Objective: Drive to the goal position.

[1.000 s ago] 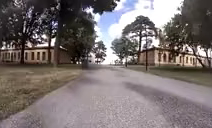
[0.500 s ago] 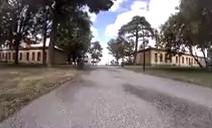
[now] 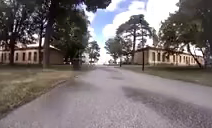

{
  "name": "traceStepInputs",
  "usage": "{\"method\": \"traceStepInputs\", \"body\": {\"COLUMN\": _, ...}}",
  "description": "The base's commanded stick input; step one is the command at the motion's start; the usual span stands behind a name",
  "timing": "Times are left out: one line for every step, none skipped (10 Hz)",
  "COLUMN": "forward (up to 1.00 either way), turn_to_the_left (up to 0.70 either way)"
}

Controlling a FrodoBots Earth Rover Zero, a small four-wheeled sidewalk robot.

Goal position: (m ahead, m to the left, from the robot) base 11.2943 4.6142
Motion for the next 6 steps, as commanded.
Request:
{"method": "traceStepInputs", "body": {"forward": 0.7, "turn_to_the_left": 0.0}}
{"method": "traceStepInputs", "body": {"forward": 0.7, "turn_to_the_left": 0.0}}
{"method": "traceStepInputs", "body": {"forward": 0.7, "turn_to_the_left": 0.0}}
{"method": "traceStepInputs", "body": {"forward": 0.7, "turn_to_the_left": 0.0}}
{"method": "traceStepInputs", "body": {"forward": 0.7, "turn_to_the_left": 0.0}}
{"method": "traceStepInputs", "body": {"forward": 0.7, "turn_to_the_left": 0.0}}
